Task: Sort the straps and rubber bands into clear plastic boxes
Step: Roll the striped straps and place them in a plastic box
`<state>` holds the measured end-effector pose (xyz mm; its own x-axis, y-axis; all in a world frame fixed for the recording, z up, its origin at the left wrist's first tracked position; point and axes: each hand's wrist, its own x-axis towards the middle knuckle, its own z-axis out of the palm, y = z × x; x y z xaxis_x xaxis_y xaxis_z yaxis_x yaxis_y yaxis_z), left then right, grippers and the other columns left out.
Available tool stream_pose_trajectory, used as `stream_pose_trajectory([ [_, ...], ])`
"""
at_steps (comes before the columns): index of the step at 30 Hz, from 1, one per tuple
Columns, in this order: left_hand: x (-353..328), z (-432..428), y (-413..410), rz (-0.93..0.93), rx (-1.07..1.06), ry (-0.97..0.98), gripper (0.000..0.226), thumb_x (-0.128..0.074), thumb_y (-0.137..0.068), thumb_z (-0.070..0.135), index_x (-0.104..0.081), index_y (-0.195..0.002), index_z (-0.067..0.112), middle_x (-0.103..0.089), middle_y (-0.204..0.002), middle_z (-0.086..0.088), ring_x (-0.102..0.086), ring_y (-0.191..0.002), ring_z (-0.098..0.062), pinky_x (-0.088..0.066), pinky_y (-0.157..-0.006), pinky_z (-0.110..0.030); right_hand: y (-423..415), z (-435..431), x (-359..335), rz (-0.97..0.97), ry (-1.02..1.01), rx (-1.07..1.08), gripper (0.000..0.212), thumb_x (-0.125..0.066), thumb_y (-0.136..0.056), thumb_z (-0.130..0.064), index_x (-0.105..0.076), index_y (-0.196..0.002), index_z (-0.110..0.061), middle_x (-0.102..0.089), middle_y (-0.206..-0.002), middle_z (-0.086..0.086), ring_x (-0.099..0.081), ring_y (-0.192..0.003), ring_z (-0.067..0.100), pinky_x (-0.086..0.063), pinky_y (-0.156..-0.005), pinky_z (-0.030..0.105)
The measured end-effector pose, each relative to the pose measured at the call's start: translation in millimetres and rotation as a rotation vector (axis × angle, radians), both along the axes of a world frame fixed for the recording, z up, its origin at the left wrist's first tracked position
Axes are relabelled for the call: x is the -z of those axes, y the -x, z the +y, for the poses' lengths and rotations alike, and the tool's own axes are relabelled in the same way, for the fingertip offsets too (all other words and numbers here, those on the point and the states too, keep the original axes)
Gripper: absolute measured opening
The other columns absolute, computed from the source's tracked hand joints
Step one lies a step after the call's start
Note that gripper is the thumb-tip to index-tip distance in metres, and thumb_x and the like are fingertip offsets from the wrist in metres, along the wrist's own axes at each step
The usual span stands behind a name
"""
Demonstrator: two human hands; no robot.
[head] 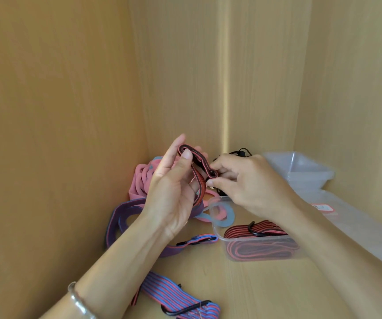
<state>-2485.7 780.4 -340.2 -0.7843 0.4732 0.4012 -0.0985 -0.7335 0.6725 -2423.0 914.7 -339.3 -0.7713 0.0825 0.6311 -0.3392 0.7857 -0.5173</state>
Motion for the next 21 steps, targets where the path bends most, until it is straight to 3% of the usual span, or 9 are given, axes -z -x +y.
stream_pose_trajectory([
  [2, -1, -1, 0, 0.005, -0.008, -0.006, 0.037, -0.058, -0.075, 0.013, -0.062, -0.111, 0.021, -0.057, -0.095, -0.011, -0.056, -0.092, -0.023, -0.057, -0.071, -0.03, -2, -4, -1, -0.011, 0.026, -0.003, 0.009, -0.07, -0.086, -0.016, -0.071, -0.095, -0.018, -0.076, -0.081, -0.002, -0.072, -0.076, 0.006, -0.057, -0.077, 0.041],
  [5, -1, -2, -1, 0.008, -0.017, 0.015, 0.031, -0.057, -0.082, 0.01, -0.063, -0.109, 0.022, -0.053, -0.091, -0.009, -0.054, -0.083, -0.019, -0.054, -0.071, -0.033, -6, -12, -3, -0.072, 0.032, 0.001, 0.017, -0.071, -0.083, -0.037, -0.071, -0.094, -0.023, -0.075, -0.075, 0.0, -0.073, -0.067, 0.014, -0.058, -0.07, 0.041],
  [8, -1, -1, -2, -0.013, -0.039, 0.03, 0.028, -0.052, -0.091, 0.005, -0.064, -0.109, 0.022, -0.055, -0.079, -0.003, -0.055, -0.07, -0.013, -0.052, -0.061, -0.028, -8, -22, -5, -0.067, -0.104, 0.154, 0.03, -0.067, -0.083, -0.047, -0.069, -0.083, -0.017, -0.07, -0.064, 0.005, -0.066, -0.06, 0.019, -0.052, -0.061, 0.036],
  [11, -1, 0, -5, 0.005, -0.054, 0.029, 0.028, -0.054, -0.087, 0.004, -0.066, -0.105, 0.021, -0.054, -0.08, -0.004, -0.055, -0.067, -0.012, -0.05, -0.058, -0.023, -8, -30, -4, 0.002, -0.151, 0.266, 0.03, -0.061, -0.089, -0.038, -0.066, -0.076, -0.011, -0.062, -0.058, 0.008, -0.056, -0.059, 0.027, -0.044, -0.057, 0.038],
  [14, 1, 1, -6, 0.063, -0.086, 0.063, 0.031, -0.056, -0.085, 0.006, -0.061, -0.109, 0.026, -0.056, -0.093, -0.011, -0.057, -0.078, -0.015, -0.053, -0.066, -0.023, -7, -29, -3, 0.052, -0.113, 0.278, 0.027, -0.057, -0.089, -0.03, -0.065, -0.074, -0.01, -0.061, -0.057, 0.011, -0.057, -0.06, 0.03, -0.046, -0.055, 0.039],
  [17, 4, 2, -3, 0.248, -0.296, 0.266, 0.029, -0.059, -0.09, 0.008, -0.055, -0.112, 0.026, -0.068, -0.085, -0.002, -0.063, -0.082, -0.014, -0.056, -0.072, -0.021, -6, -27, -2, 0.115, -0.127, 0.325, 0.029, -0.057, -0.089, -0.03, -0.064, -0.072, -0.008, -0.059, -0.056, 0.011, -0.051, -0.057, 0.032, -0.043, -0.056, 0.041],
  [20, 8, 3, -5, 0.445, -0.4, 0.442, 0.009, -0.057, -0.094, 0.014, -0.063, -0.099, 0.016, -0.074, -0.081, 0.005, -0.068, -0.08, -0.009, -0.054, -0.072, -0.019, -5, -28, -1, 0.156, -0.145, 0.34, 0.03, -0.054, -0.091, -0.028, -0.061, -0.071, -0.007, -0.057, -0.056, 0.012, -0.047, -0.058, 0.033, -0.038, -0.055, 0.043],
  [21, 9, 4, -5, 0.496, -0.408, 0.469, 0.011, -0.053, -0.096, 0.014, -0.064, -0.093, 0.013, -0.072, -0.076, 0.007, -0.067, -0.077, -0.005, -0.052, -0.07, -0.017, -5, -28, 0, 0.165, -0.156, 0.332, 0.03, -0.054, -0.091, -0.027, -0.06, -0.07, -0.007, -0.055, -0.055, 0.012, -0.046, -0.058, 0.034, -0.036, -0.054, 0.042],
])
